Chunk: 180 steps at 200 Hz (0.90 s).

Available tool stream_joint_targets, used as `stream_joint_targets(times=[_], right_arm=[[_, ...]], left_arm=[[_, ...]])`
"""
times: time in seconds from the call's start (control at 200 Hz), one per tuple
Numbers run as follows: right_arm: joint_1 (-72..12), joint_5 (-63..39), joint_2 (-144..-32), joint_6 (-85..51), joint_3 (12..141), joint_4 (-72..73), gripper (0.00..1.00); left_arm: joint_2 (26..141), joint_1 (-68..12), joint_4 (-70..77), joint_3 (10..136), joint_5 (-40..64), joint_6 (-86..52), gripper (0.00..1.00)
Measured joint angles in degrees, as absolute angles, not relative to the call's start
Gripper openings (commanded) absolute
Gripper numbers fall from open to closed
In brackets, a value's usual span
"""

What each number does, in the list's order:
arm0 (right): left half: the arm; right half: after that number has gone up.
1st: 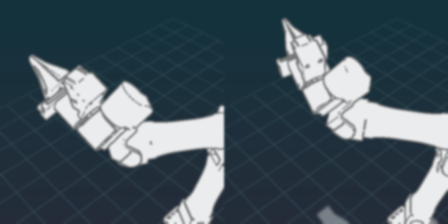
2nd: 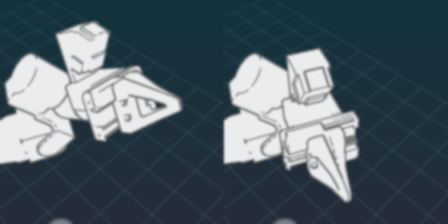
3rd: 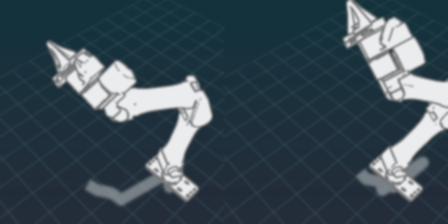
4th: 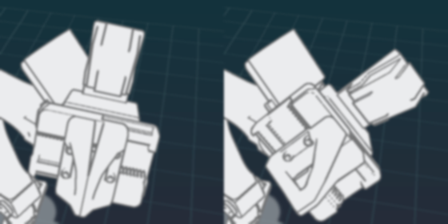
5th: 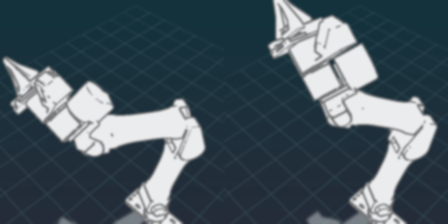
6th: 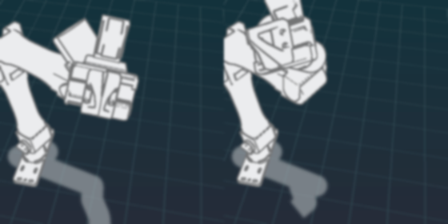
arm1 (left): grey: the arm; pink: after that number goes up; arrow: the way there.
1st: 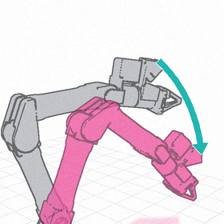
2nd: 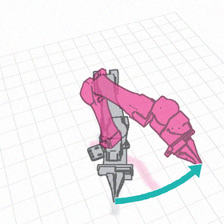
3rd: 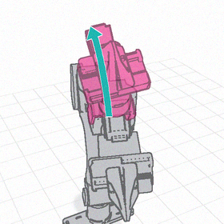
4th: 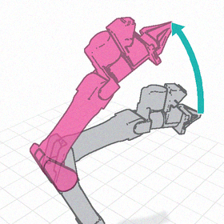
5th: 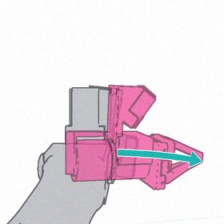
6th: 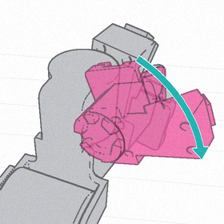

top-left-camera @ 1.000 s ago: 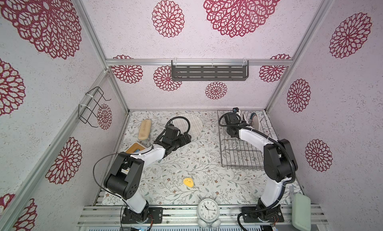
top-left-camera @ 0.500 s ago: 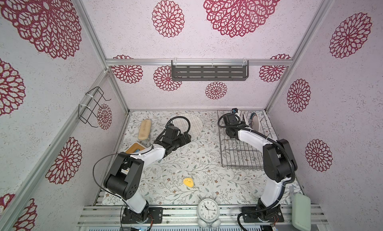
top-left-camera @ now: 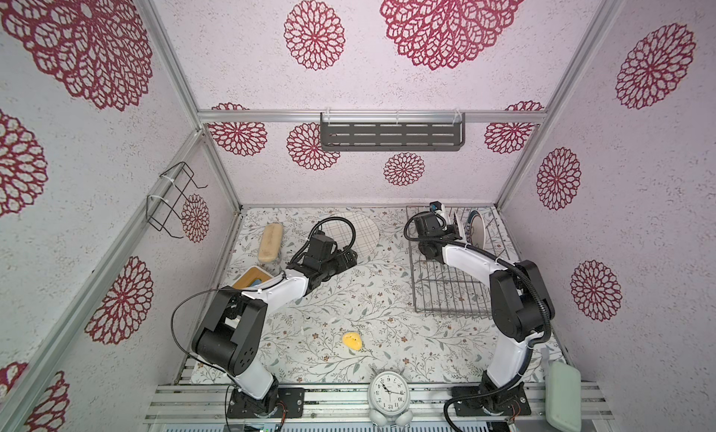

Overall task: Unload the plates from the dish rack
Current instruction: Pick up the plate from the dish rack.

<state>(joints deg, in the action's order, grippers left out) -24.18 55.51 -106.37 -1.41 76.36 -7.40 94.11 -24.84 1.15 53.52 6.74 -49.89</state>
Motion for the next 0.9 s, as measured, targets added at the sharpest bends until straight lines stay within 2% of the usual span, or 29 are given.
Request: stream_joint_targets(times=[0.901], right_arm=[[-27.97,59.57,-97.08,4.73,76.25,-5.19,0.00]], left_arm=[[94.08,-25.15,1.08,53.52,6.70,-49.98,0.97]])
